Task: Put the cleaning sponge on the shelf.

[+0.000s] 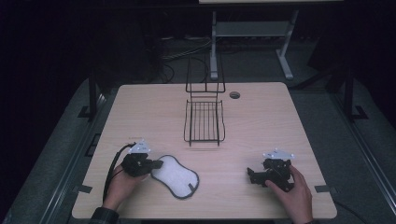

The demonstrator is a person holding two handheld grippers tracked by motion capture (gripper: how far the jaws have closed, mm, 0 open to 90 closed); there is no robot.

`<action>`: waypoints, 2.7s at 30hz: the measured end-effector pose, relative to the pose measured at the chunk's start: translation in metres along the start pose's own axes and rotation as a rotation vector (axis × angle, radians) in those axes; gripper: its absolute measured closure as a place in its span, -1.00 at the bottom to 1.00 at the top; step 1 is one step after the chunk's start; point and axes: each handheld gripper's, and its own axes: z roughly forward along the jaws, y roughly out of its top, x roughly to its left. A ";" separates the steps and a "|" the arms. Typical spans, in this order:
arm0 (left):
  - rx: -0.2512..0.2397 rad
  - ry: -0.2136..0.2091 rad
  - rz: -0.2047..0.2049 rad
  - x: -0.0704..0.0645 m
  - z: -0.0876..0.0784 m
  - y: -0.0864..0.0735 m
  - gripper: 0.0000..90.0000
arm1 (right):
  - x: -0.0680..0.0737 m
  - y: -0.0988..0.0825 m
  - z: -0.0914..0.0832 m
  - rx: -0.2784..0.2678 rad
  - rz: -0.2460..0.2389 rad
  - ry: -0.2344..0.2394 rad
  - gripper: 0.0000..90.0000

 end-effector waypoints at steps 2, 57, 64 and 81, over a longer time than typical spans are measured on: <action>-0.005 0.000 -0.009 0.000 -0.001 -0.001 0.99 | 0.000 0.000 0.000 0.000 0.000 0.000 -1.00; 0.001 -0.084 0.122 -0.038 0.039 0.043 0.99 | 0.000 0.000 0.000 -0.001 -0.001 0.000 -1.00; -0.009 -0.026 0.072 -0.018 0.024 0.032 0.99 | 0.000 0.000 0.000 -0.001 -0.001 0.000 -1.00; 0.019 -0.040 0.047 -0.027 0.008 0.005 0.99 | 0.000 0.000 0.000 -0.001 -0.001 0.000 -1.00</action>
